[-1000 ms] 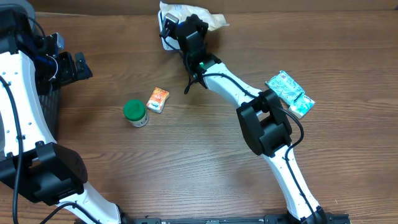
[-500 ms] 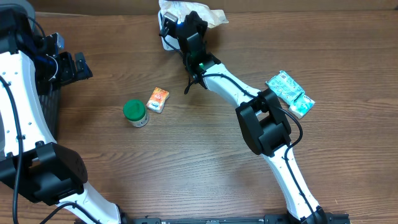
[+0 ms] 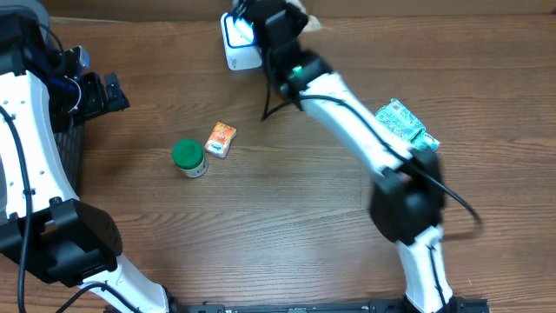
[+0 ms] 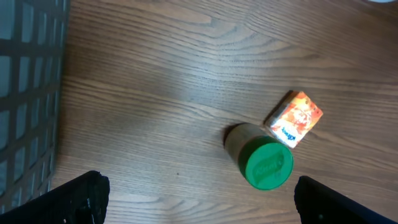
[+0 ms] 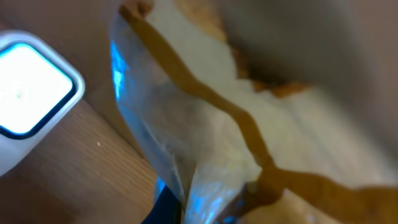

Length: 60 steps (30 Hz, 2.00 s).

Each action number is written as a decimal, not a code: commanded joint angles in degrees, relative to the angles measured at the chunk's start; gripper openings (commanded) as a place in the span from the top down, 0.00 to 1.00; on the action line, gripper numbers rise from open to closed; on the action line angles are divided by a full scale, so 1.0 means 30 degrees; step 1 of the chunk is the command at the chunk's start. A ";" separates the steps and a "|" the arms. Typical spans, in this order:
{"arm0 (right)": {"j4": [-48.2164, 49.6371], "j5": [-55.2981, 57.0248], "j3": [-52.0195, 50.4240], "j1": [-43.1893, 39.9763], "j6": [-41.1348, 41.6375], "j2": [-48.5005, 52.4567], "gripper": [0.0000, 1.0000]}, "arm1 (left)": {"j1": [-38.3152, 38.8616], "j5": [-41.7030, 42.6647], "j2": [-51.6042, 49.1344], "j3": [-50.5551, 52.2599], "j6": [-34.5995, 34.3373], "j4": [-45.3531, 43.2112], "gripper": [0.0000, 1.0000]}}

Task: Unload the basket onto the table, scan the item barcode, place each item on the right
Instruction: 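Carry the brown bag right and lower it near the scanned items, then reach the right gripper to the small orange box and grasp it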

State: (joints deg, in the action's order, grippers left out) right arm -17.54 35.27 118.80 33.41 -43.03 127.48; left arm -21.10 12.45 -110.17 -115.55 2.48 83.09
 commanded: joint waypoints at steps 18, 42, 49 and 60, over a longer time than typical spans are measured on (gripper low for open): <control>-1.9941 -1.4790 -0.1530 -0.6972 1.8884 -0.7271 0.96 | 0.0044 0.0233 0.0000 -0.0124 -0.0262 0.0007 0.01; -1.3639 -1.4360 -1.2560 -1.6065 2.2680 -0.7322 0.34 | 0.0044 0.0233 0.0000 -0.0124 -0.0262 0.0007 0.01; -1.7333 -1.4353 -0.8655 -1.6517 2.1252 -0.7519 0.29 | 0.0044 0.0233 0.0000 -0.0124 -0.0262 0.0007 0.00; -1.7835 -2.0822 -0.5195 -1.2699 1.8047 -0.7490 0.27 | 0.0044 0.0233 0.0000 -0.0124 -0.0262 0.0007 0.00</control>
State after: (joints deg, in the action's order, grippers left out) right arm -74.35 -18.15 103.81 -10.85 14.04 105.60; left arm -21.10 12.47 -110.17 -115.55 2.02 83.11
